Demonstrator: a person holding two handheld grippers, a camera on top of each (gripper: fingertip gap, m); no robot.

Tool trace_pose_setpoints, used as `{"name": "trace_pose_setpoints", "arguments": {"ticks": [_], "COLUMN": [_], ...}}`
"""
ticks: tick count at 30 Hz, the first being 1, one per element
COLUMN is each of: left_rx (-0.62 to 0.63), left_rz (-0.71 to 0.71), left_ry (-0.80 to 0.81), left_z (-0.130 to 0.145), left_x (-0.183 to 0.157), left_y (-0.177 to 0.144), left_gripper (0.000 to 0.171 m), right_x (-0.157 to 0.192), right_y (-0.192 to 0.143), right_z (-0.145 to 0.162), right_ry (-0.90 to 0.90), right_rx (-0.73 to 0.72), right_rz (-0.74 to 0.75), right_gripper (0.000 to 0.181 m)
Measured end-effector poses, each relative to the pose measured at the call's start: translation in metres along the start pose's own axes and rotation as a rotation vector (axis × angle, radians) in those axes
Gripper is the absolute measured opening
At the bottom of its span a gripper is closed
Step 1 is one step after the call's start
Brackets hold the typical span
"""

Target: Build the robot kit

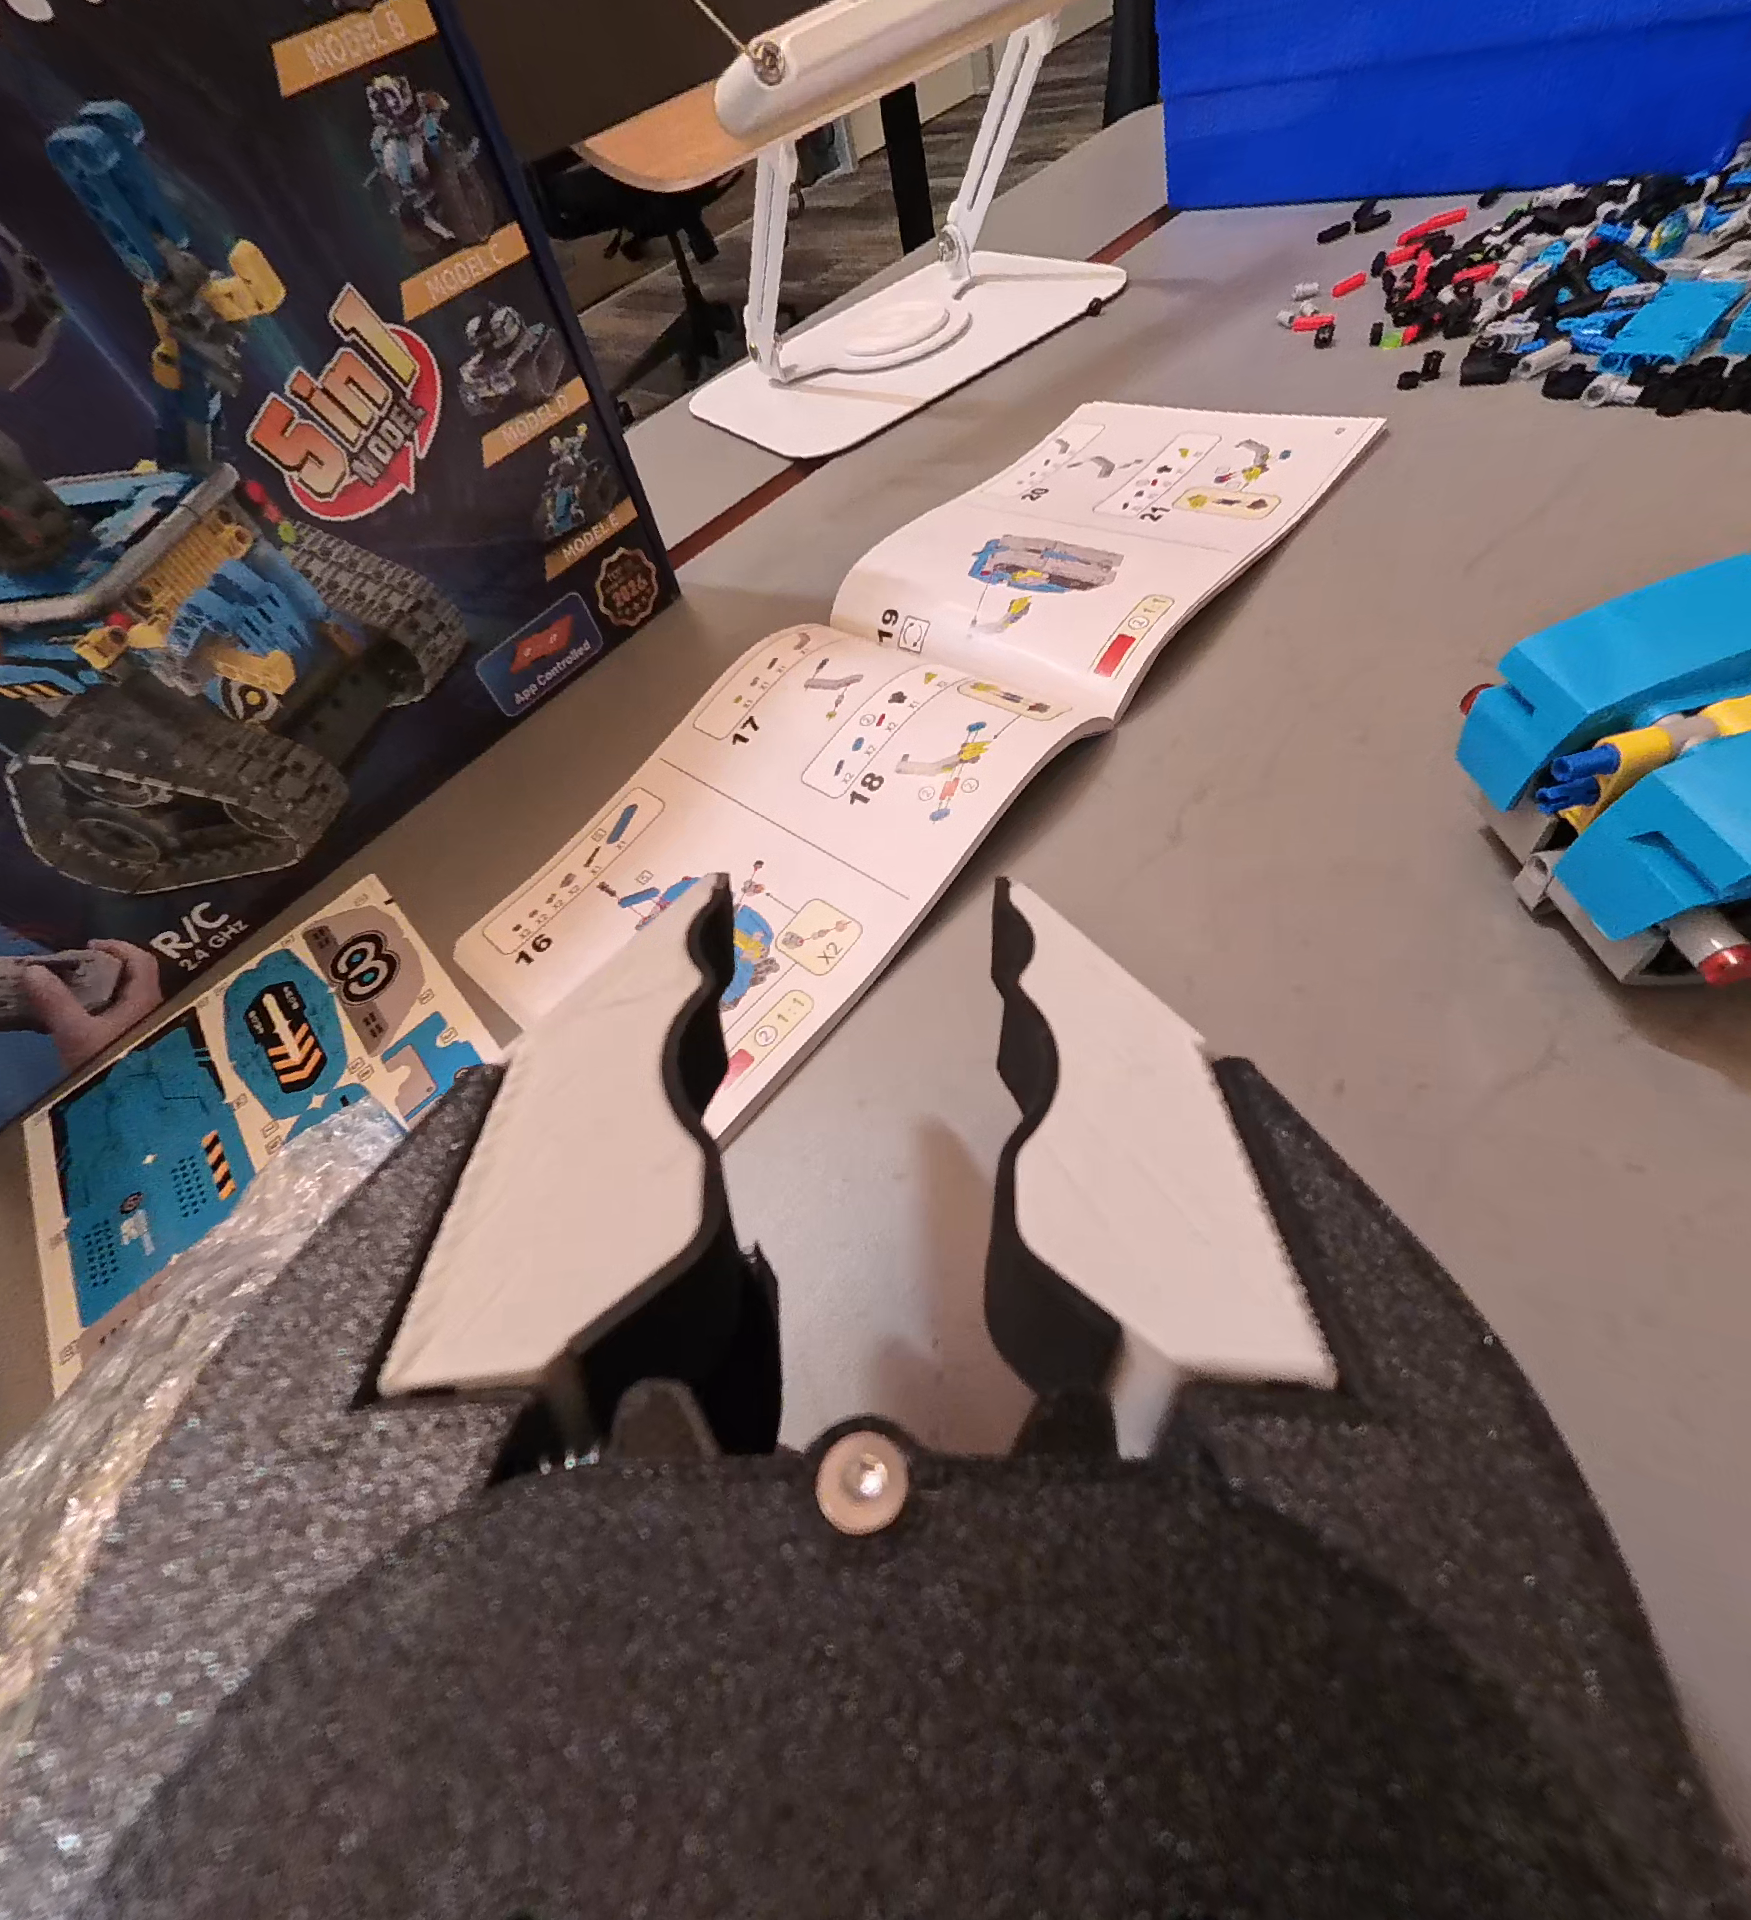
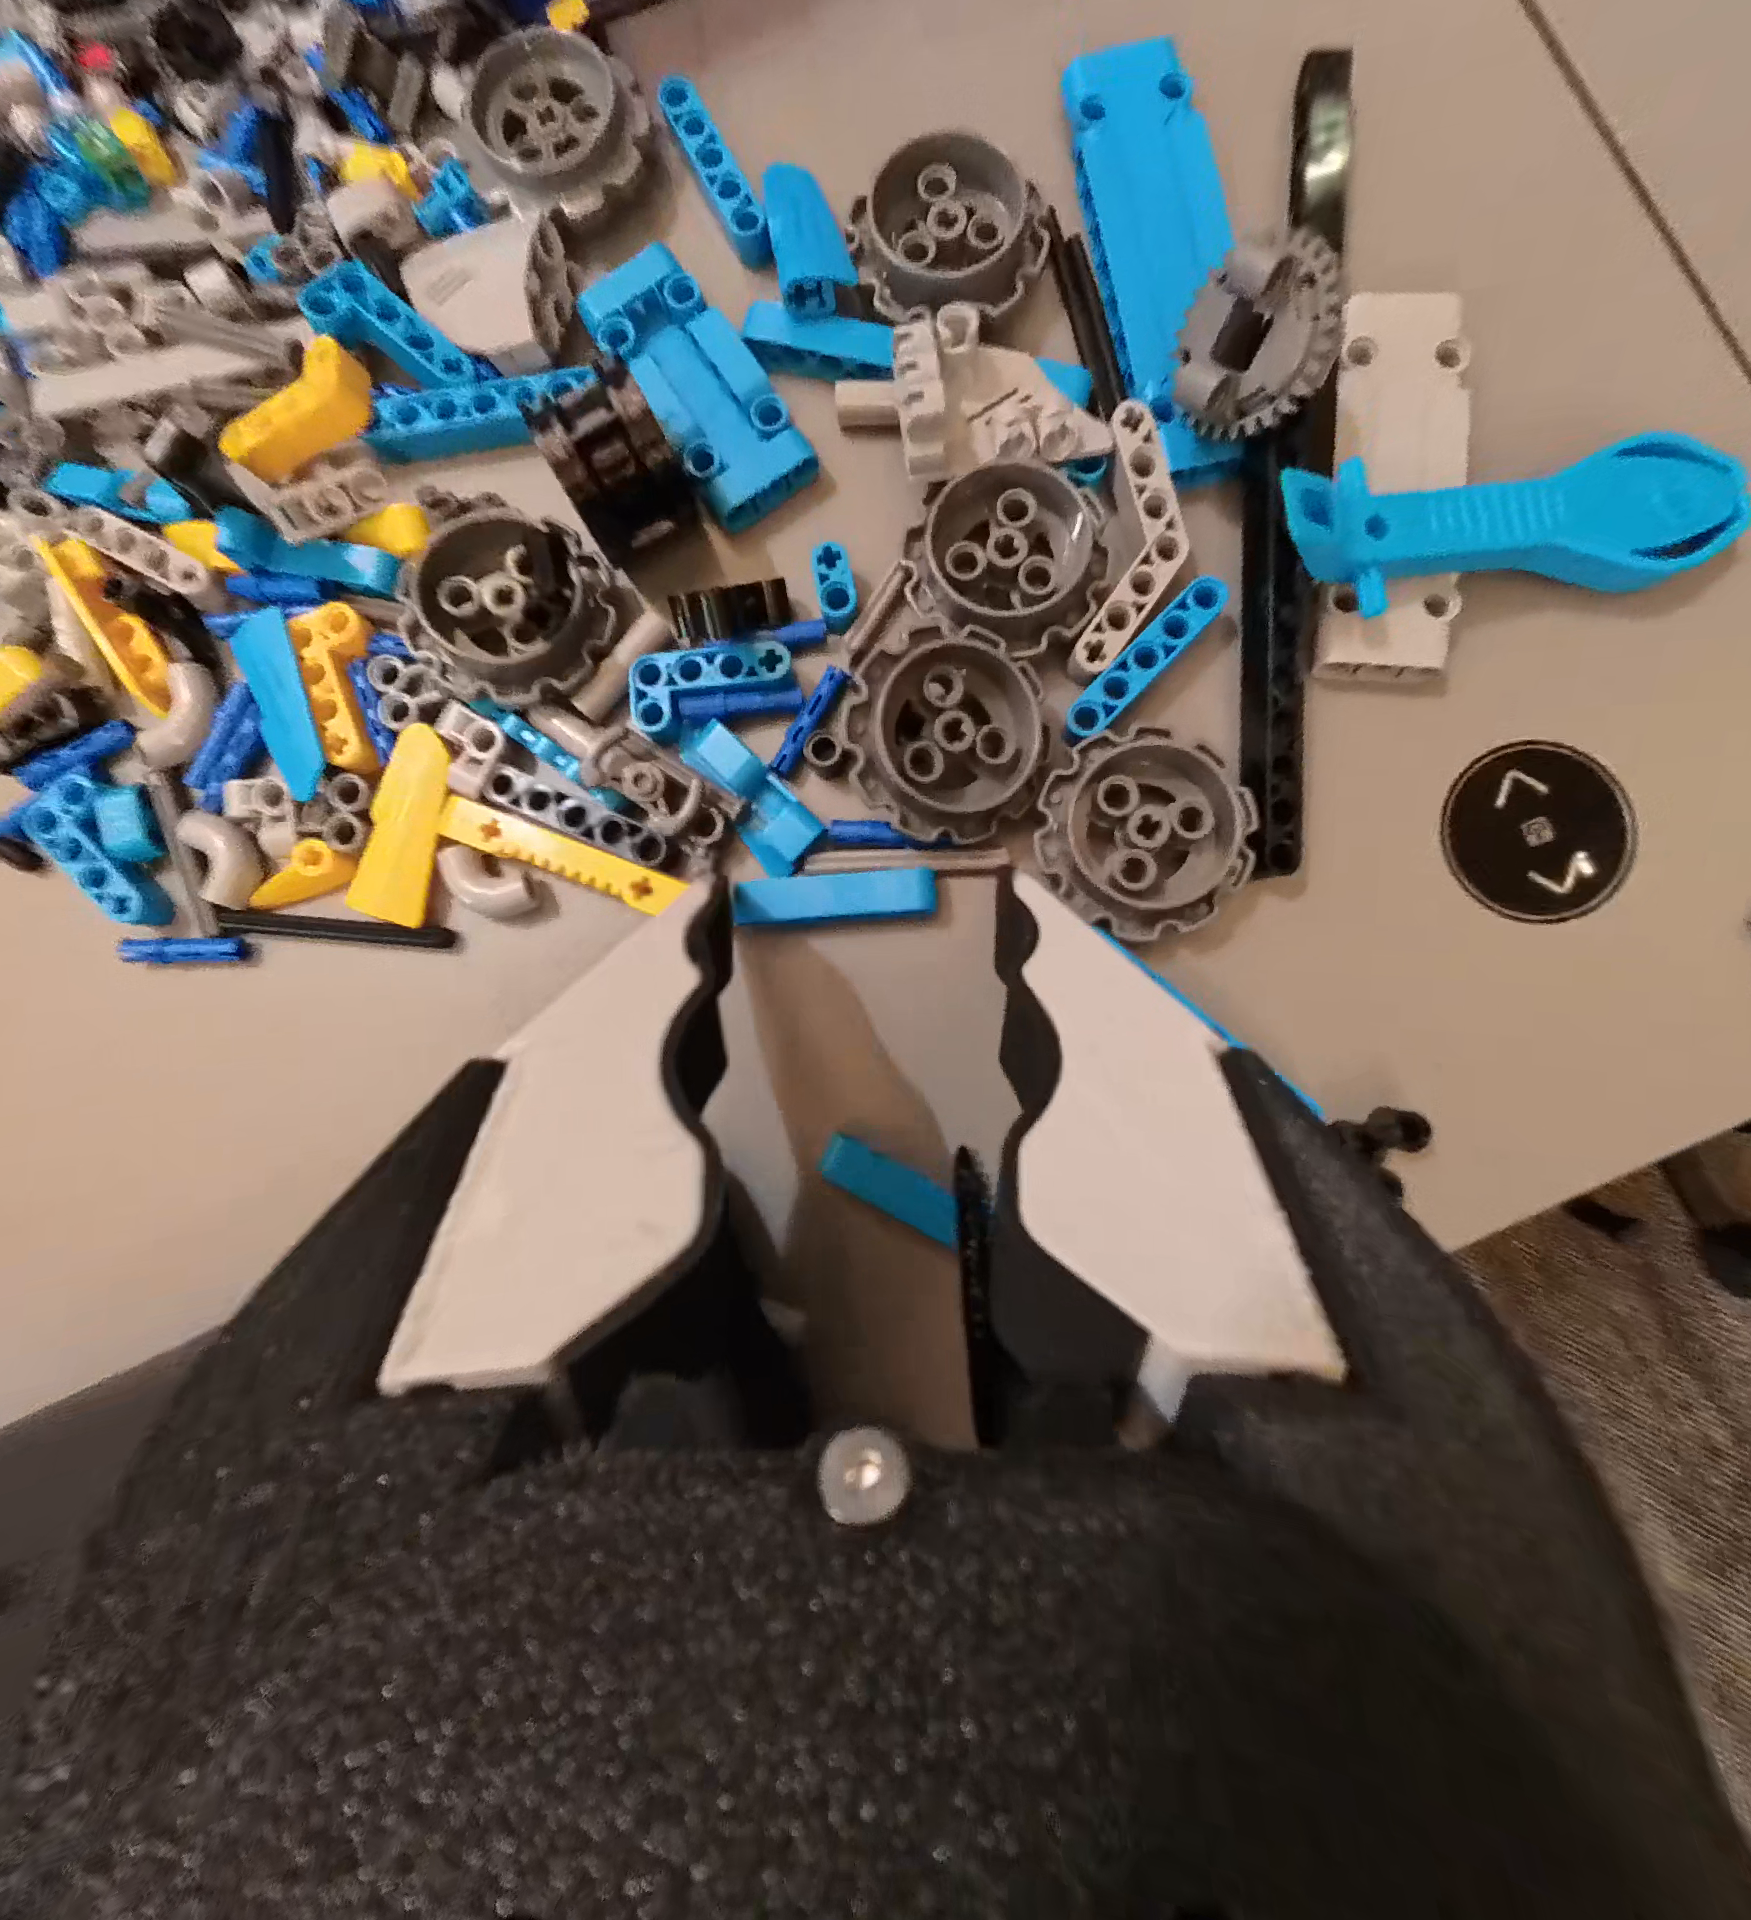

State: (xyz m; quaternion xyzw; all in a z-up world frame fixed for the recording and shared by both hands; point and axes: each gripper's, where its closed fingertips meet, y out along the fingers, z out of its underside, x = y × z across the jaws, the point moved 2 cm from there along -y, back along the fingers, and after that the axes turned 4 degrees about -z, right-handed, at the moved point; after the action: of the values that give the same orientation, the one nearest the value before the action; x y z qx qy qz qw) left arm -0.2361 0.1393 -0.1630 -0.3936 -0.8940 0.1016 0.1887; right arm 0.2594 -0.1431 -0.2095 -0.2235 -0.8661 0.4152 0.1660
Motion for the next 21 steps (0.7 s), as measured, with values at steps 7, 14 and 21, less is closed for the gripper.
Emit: {"name": "trace_pose_setpoints", "arguments": {"ticks": [7, 14, 21], "left_rx": [-0.002, -0.016, 0.017], "left_rz": [0.007, 0.070, 0.730], "left_ry": [-0.032, -0.054, -0.458], "left_z": [0.000, -0.002, -0.079], "left_x": [0.003, -0.005, -0.081], "left_y": [-0.001, -0.005, -0.056], "left_gripper": [0.049, 0.047, 0.047], "right_x": [0.001, 0.055, 0.259], "right_y": [0.002, -0.053, -0.150], "right_z": [0.002, -0.010, -0.009], "right_ry": [-0.065, -0.383, -1.133], "right_rx": [0.049, -0.197, -0.850], "right_rz": [0.018, -0.017, -0.211], "right_gripper": [0.040, 0.040, 0.040]}}
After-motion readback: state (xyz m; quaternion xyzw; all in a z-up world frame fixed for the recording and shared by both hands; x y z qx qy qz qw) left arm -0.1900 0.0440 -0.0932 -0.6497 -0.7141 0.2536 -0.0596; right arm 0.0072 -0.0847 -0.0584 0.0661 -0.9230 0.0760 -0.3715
